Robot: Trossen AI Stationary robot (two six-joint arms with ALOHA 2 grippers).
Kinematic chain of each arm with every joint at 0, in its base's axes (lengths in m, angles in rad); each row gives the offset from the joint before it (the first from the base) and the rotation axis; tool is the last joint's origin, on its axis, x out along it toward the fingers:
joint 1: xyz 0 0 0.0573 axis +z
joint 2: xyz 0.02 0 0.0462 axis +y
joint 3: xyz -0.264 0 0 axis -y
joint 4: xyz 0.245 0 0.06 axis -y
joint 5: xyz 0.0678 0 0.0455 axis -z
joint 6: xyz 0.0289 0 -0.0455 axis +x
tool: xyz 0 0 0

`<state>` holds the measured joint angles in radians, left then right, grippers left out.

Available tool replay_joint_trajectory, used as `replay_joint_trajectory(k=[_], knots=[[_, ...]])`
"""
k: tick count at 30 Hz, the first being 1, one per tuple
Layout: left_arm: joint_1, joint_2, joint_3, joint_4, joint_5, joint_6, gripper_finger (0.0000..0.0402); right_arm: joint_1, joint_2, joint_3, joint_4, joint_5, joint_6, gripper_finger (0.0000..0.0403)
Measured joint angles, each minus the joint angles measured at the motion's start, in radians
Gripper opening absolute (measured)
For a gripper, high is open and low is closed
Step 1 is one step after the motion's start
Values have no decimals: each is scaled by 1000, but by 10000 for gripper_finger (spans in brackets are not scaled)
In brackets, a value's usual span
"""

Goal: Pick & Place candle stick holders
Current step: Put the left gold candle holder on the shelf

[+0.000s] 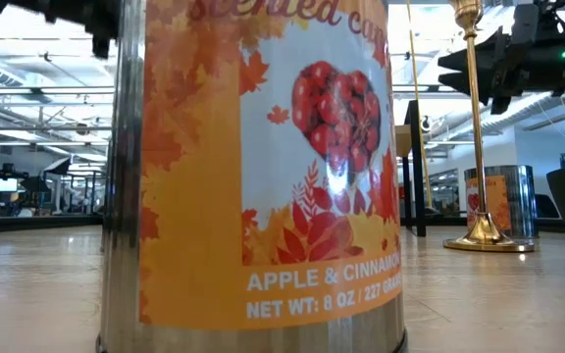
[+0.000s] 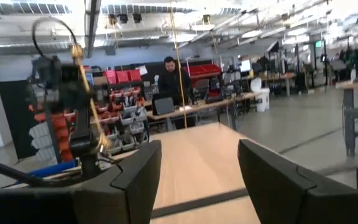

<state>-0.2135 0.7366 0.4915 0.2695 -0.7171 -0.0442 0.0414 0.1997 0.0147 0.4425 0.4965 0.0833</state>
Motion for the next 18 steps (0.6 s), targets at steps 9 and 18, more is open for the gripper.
replay_joint_trajectory(k=[9,18], knots=[[104,213,229,-12,-12,72,15,0,0,0,-99,0,47,212],[405,435,503,-150,210,33,16,0,0,0,-137,0,47,212]])
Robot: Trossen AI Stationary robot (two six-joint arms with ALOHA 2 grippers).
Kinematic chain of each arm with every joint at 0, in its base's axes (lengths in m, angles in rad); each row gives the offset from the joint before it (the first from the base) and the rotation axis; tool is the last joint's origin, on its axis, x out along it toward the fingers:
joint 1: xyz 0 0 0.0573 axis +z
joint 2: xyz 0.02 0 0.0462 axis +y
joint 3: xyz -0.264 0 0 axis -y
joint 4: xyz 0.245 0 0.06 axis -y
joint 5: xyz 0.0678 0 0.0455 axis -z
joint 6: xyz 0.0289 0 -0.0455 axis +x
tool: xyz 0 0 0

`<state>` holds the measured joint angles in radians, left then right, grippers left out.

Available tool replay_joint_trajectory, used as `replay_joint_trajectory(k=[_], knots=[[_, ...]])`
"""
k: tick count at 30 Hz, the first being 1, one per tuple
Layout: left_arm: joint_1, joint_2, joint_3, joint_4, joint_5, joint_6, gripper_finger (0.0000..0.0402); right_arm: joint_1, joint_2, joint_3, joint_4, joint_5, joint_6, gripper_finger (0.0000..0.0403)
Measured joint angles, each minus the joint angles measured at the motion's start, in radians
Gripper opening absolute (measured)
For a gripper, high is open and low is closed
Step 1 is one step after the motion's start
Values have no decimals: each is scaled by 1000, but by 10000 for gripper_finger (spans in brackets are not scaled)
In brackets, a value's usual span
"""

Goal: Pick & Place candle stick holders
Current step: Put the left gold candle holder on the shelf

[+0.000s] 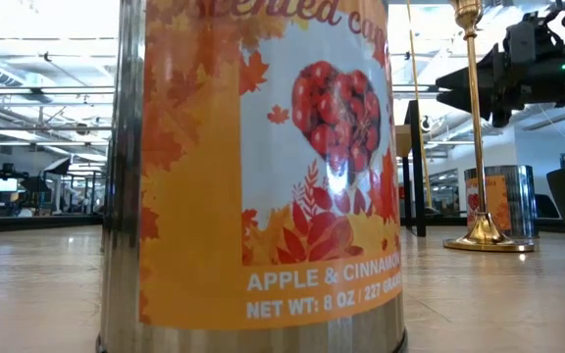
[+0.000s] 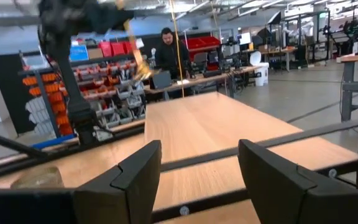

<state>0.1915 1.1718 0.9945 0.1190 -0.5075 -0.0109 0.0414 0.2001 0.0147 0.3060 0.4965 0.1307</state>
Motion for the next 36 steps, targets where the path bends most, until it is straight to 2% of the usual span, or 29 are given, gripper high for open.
replay_joint_trajectory(k=[3,5,9,14,27,31,36], knots=[[118,66,84,-34,136,-14,16,0,3,0,-4,0,1,212],[188,115,132,-50,187,-26,16,0,4,0,-3,0,11,212],[297,203,183,-80,246,-37,16,0,4,0,-1,0,14,212],[372,287,183,-83,275,-46,16,0,4,0,-1,0,13,212],[445,334,183,-86,261,-82,17,0,4,0,-4,0,11,212],[443,334,183,-90,274,-31,17,0,4,0,-4,0,11,212],[443,334,183,-91,279,-24,41,0,4,0,-4,0,11,212]])
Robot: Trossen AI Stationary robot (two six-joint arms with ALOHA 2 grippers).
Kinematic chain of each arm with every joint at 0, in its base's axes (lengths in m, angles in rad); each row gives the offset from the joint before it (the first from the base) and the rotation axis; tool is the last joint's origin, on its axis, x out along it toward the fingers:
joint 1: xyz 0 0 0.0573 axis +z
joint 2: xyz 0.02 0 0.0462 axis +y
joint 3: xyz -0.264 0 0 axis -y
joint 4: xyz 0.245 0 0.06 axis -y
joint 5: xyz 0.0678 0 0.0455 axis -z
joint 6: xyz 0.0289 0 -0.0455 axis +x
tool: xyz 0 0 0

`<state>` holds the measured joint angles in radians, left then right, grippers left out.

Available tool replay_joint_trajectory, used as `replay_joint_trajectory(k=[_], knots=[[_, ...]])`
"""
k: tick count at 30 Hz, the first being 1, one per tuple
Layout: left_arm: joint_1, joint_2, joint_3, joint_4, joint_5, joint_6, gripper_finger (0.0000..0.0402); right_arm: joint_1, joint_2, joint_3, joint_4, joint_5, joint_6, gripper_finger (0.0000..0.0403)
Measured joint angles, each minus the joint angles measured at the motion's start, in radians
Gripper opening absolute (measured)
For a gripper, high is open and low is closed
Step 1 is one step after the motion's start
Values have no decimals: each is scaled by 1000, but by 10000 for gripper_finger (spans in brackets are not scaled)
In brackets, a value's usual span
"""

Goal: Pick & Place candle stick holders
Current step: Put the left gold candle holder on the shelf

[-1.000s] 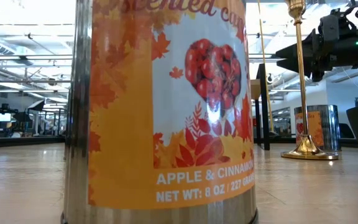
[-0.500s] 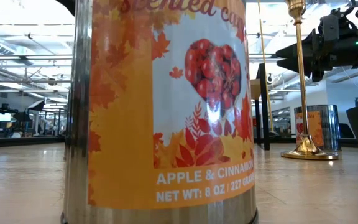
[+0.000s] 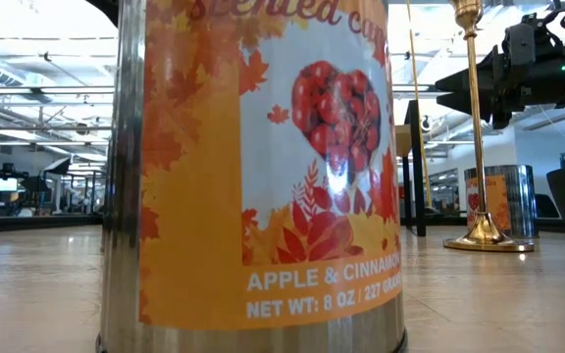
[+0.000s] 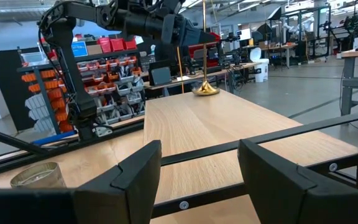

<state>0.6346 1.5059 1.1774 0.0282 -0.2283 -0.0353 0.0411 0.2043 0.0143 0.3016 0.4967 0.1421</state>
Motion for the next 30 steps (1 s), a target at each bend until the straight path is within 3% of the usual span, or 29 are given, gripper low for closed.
replay_joint_trajectory(k=[10,16,20,25,30], knots=[[-6,0,0,-17,0,-22,112,0,0,0,0,0,3,212],[-9,-16,-1,-112,-6,2,135,0,0,0,0,0,3,212],[-22,-40,-2,-169,42,8,144,0,0,0,-19,-10,3,212],[-50,-104,-2,-225,45,34,145,0,0,0,-62,-133,2,212],[-68,-176,-2,-279,45,33,145,0,0,0,-113,-385,-28,212]])
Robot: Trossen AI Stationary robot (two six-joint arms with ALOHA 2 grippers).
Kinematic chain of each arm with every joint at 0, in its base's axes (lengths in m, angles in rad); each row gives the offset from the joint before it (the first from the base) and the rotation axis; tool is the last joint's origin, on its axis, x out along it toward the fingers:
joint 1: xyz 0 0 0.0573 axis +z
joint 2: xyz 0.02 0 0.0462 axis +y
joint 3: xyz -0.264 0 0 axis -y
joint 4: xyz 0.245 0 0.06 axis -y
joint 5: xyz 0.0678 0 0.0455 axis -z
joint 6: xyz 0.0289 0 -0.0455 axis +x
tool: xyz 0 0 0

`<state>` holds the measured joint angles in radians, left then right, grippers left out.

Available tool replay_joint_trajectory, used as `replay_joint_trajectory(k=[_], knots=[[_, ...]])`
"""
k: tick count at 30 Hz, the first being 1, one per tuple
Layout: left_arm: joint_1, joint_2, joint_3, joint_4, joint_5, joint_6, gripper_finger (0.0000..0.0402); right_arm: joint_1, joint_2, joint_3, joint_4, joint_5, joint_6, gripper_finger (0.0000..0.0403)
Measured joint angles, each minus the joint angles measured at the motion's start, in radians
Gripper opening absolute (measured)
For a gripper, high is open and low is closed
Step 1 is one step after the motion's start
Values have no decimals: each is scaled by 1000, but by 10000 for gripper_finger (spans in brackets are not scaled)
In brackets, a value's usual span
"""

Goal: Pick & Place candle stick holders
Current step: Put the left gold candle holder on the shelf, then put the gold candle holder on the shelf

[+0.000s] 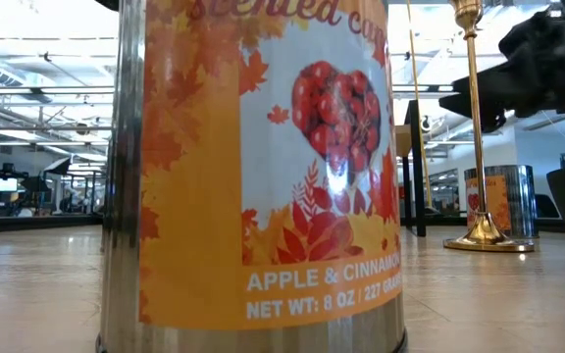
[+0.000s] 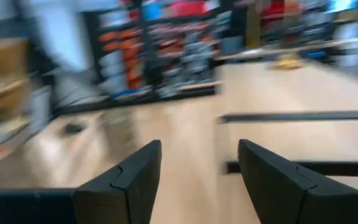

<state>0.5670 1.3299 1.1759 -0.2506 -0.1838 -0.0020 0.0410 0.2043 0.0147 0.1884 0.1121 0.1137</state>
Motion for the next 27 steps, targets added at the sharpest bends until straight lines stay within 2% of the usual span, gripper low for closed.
replay_joint_trajectory(k=[4,7,13,21,27], knots=[[-11,-42,0,-64,0,-7,145,0,0,0,-36,-203,-2,212],[-20,-68,0,-93,-1,-7,145,0,5,0,-28,-292,-2,212],[-34,-83,0,-143,0,-14,145,0,66,0,59,-297,38,212],[-76,-81,0,-266,1,-10,145,5,238,0,178,-301,84,212],[-115,-81,0,-302,4,-10,145,64,363,-1,336,-430,51,212]])
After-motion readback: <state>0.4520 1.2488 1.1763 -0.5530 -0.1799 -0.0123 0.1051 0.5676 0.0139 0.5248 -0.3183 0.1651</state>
